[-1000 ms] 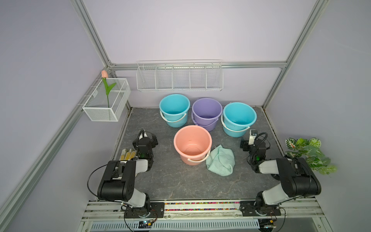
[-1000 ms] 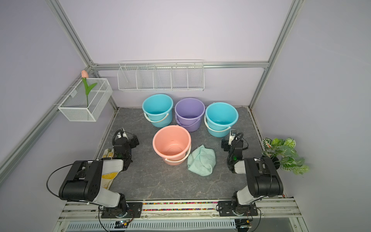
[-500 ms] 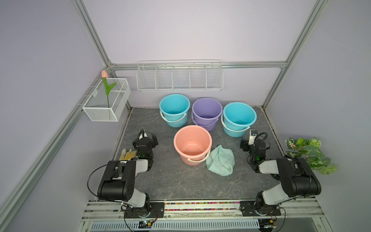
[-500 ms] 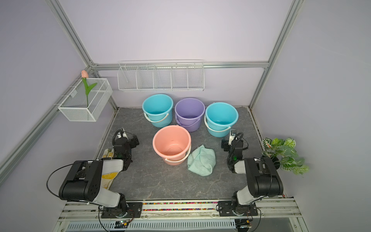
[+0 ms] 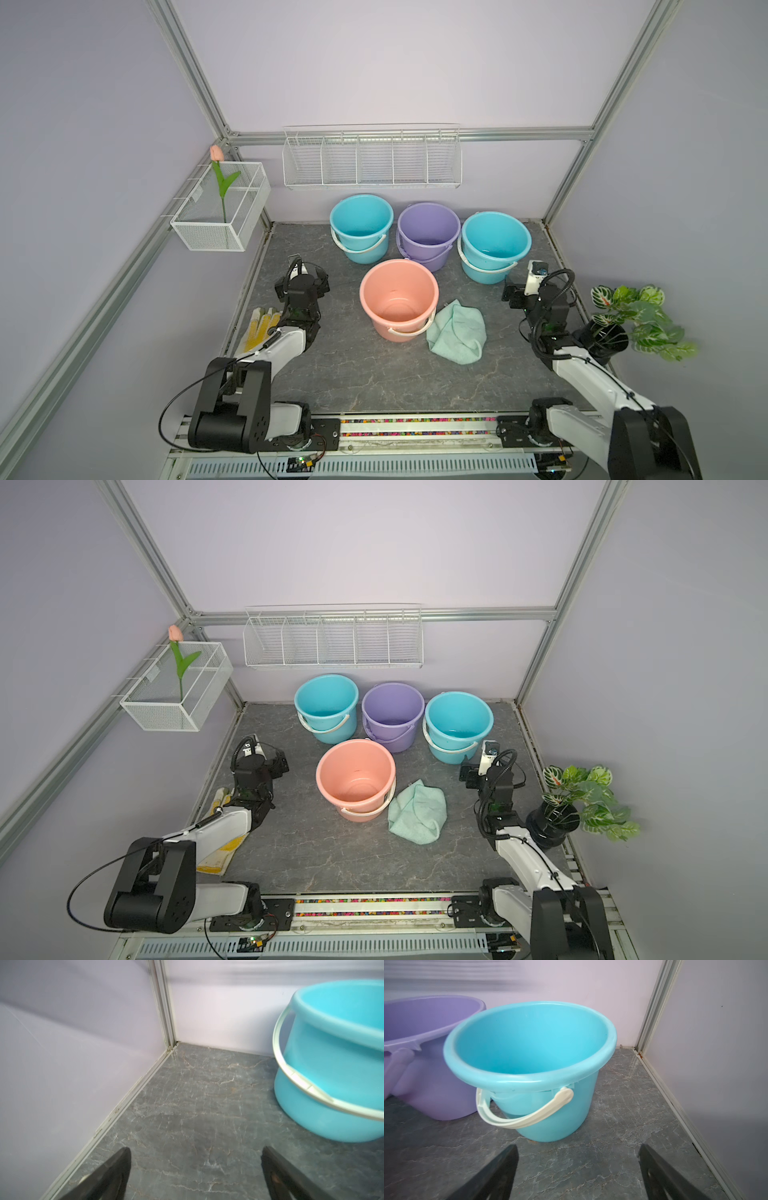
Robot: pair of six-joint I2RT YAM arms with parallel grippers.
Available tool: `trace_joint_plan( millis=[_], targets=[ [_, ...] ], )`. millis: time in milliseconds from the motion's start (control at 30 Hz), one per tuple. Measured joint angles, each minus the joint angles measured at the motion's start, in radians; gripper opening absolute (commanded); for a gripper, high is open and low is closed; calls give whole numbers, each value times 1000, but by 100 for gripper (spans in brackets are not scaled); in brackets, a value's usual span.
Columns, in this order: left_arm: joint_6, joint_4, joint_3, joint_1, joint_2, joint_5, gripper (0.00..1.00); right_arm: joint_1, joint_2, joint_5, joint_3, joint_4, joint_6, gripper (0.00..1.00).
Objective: Wipe the inside of the bucket with a cloth
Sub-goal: Pick up the cleaning item at the center of the board.
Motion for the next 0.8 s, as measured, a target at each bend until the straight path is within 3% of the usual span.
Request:
trace_joint_plan(
  millis=[67, 367, 600, 800],
  targets=[
    [-29, -103, 55, -21, -32, -11, 99, 10, -67, -17, 29, -120, 38, 99],
    [-200, -593, 256, -38, -153, 106, 99, 65, -173, -137, 194, -609, 244, 85],
    [-236, -898, 435, -38, -206, 214, 99, 156, -84, -249, 280, -854, 318, 84],
    [-192, -958, 448, -37, -244, 273, 99, 306, 73, -264, 370, -949, 318, 90]
  ],
)
